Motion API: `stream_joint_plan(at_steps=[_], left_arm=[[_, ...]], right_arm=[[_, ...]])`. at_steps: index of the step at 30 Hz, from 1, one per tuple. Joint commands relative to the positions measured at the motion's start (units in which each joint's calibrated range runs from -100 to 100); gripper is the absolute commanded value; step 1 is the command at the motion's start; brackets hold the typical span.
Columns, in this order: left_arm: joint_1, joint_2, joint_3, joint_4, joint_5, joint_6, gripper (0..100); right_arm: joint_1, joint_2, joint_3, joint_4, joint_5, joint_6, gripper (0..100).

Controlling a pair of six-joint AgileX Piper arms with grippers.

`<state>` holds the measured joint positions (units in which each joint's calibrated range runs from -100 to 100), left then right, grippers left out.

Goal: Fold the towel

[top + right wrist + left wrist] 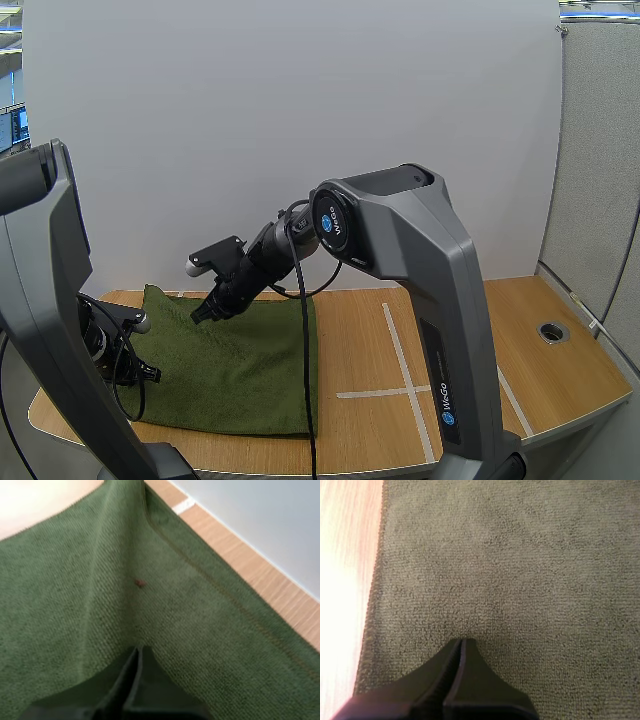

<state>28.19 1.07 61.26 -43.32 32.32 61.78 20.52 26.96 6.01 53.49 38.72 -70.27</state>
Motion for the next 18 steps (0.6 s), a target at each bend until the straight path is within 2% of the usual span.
stream_joint_plan(at_steps=[1,8,15,18], left_arm=[[-0.20,2.0,0.9,0.9,-2.0,-0.2,0],[-0.20,2.0,0.9,0.9,-0.3,-0.2,0],[-0.20,2.0,0.9,1.0,-0.3,-0.2,0],[-0.20,2.0,0.9,1.1,0.3,-0.2,0]], right_arm=[[0.0,2.7,-0.4,0.3,-3.7,-0.5,0],[0.0,4.3,-0.5,-0.6,-15.4,-0.5,0],[0.0,4.3,-4.0,-0.6,-17.5,-0.6,0],[0.0,4.3,-4.0,-0.6,-23.0,-0.6,0]])
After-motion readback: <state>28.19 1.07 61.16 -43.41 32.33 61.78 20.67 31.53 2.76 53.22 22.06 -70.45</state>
